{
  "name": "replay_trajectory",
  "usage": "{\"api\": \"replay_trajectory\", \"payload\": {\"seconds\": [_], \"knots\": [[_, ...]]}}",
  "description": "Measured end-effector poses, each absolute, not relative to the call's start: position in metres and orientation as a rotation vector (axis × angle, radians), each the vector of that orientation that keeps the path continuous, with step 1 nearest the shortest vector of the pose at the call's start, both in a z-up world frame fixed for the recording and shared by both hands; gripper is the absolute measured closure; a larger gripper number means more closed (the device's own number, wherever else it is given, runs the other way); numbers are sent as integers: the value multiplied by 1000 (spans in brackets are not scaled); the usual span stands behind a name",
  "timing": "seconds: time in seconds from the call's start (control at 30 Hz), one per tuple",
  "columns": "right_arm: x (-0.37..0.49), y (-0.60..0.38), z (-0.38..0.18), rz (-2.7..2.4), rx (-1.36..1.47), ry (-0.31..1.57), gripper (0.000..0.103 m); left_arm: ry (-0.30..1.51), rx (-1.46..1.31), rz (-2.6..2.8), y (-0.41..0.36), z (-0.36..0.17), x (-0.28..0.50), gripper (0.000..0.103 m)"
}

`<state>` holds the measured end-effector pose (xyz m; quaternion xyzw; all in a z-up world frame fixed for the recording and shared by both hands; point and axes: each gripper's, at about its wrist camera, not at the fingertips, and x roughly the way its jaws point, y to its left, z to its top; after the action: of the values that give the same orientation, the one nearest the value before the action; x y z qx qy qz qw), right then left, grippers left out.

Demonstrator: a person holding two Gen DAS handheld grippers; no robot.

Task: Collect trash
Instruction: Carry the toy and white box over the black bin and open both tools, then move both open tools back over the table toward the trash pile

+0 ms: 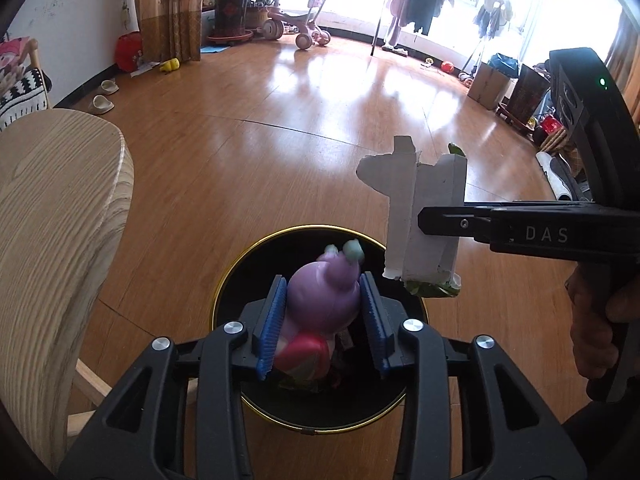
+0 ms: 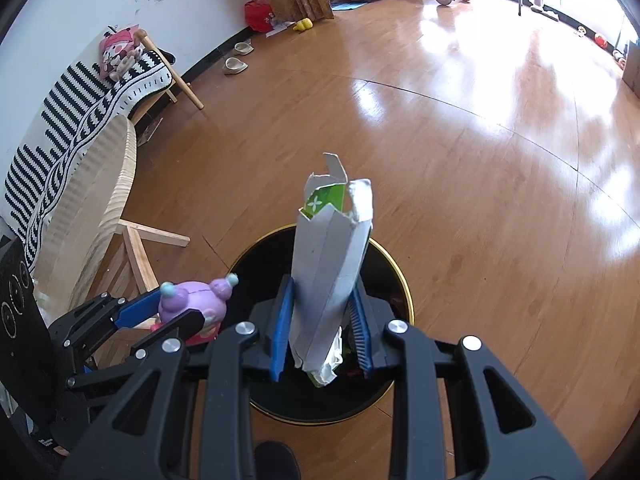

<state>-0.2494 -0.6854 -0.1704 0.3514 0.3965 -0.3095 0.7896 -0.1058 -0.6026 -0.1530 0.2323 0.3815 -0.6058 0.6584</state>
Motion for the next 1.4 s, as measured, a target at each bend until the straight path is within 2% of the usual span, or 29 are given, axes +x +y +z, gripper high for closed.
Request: {"api": "replay_trajectory", "payload": {"seconds": [0.03, 0.13, 0.47, 0.63, 0.77, 0.97, 1.07, 1.23, 1.4], "knots": [[-249, -685, -170, -667, 755, 855, 75, 864, 521, -1373, -603, -152, -105, 55], [-248, -685, -170, -665, 752, 859, 75, 853, 514, -1378, -602, -148, -108, 50], [-247, -683, -171, -659, 746, 862, 75, 841, 507, -1388, -599, -142, -109, 49], [-247, -684, -173, -664, 754, 867, 74, 835, 504, -1384, -597, -139, -110, 45], [-249, -685, -171, -675, 752, 849, 52, 834, 502, -1382, -596, -136, -109, 43], [-248, -683, -163, -692, 742, 833, 51, 836, 487, -1386, -595, -126, -114, 43], [-241, -674, -148, -701, 710, 793, 42, 820, 467, -1403, -584, -110, -116, 43], [-211, -651, -125, -644, 655, 750, 39, 733, 437, -1385, -540, -66, -102, 26], [-161, -615, -105, -525, 616, 732, 37, 718, 356, -1205, -475, -34, -52, 20]]}}
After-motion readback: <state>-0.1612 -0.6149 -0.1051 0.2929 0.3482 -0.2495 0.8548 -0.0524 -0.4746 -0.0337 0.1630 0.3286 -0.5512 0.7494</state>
